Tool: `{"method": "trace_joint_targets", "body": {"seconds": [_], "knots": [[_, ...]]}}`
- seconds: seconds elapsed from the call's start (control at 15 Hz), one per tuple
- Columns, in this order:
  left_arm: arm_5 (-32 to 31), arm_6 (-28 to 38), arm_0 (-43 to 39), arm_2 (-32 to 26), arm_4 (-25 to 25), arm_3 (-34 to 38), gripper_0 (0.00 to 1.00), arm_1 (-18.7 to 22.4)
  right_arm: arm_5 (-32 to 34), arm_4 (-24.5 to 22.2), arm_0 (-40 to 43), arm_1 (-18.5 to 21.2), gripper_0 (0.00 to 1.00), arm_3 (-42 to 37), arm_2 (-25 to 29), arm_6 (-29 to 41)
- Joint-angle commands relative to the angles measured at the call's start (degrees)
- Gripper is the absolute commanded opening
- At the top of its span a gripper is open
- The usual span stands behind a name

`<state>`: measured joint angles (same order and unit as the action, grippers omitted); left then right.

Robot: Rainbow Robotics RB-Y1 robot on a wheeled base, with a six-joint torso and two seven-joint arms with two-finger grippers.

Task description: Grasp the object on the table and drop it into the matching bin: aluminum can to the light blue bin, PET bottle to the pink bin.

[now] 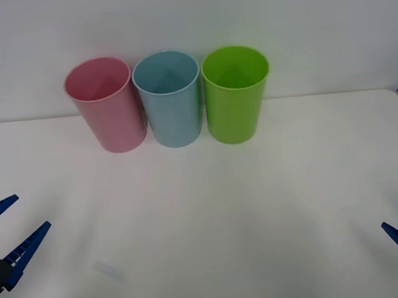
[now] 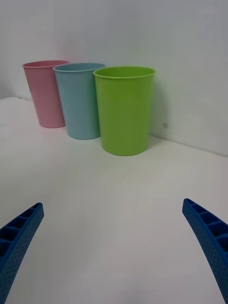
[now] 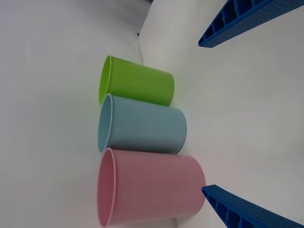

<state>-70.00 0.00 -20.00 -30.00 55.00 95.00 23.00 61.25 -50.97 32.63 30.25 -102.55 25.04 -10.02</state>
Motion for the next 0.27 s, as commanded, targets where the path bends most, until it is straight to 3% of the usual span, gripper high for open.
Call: {"method": "trace_joint_targets", "body": {"seconds": [0.07,0.27], "knots": [[0.0,0.0,0.0,0.0,0.0,0.0,1.00,0.0,0.5,0.2,-0.2,0.0,1.00,0.5,0.3,-0.2],[0.0,0.0,0.0,0.0,0.0,0.0,1.00,0.0,0.7,0.2,-0.2,0.1,1.00,0.5,0.2,-0.3]]}}
